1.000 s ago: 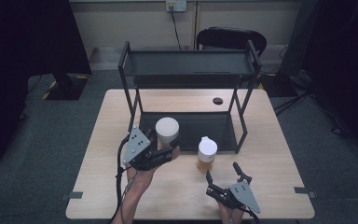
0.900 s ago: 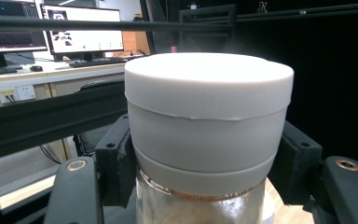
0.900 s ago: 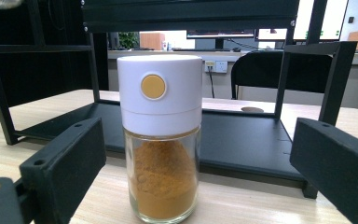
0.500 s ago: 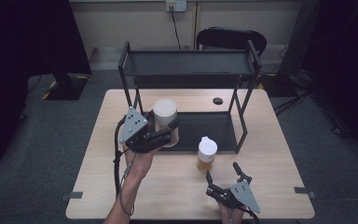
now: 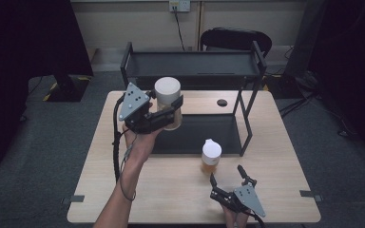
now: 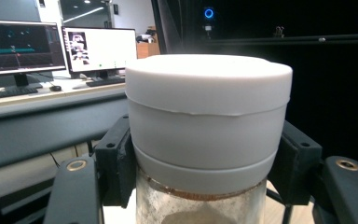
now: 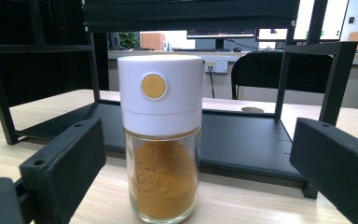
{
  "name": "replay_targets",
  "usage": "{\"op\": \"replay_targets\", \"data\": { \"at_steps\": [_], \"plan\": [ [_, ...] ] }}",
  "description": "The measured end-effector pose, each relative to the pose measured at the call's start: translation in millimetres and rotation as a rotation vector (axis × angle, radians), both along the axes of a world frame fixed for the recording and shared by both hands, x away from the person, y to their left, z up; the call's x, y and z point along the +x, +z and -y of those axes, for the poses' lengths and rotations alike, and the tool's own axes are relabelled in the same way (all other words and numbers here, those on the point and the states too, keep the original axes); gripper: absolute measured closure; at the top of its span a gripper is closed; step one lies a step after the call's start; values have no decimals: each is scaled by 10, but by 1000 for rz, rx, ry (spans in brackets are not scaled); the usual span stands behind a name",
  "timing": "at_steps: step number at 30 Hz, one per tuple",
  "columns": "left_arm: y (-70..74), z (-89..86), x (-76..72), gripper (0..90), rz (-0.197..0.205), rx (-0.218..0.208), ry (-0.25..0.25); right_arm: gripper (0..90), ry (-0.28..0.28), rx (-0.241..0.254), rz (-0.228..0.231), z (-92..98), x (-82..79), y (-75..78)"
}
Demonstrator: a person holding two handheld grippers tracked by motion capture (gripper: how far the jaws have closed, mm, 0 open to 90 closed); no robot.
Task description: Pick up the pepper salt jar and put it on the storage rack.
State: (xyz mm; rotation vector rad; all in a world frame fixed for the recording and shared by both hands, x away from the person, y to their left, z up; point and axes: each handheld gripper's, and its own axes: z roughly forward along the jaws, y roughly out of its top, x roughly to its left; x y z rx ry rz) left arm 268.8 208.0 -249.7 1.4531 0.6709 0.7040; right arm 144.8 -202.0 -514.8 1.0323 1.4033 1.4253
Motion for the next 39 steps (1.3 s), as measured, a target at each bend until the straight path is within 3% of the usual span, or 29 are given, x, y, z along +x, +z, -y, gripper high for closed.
{"op": "replay_targets", "data": {
  "at_steps": [13, 18, 23, 26, 39],
  "plan": [
    [323, 8, 187, 354, 15, -13, 39, 21, 0, 0, 0, 0, 0, 0],
    [472, 42, 223, 354, 33, 4, 58, 21, 0, 0, 0, 0, 0, 0],
    [603, 64, 283, 354, 35, -11, 70, 21, 0, 0, 0, 0, 0, 0],
    [615, 107, 319, 354, 59, -14, 90, 21, 0, 0, 0, 1, 0, -1],
    [696, 254, 690, 354, 48, -25, 156, 21, 1, 0, 0, 1, 0, 0]
  ]
}}
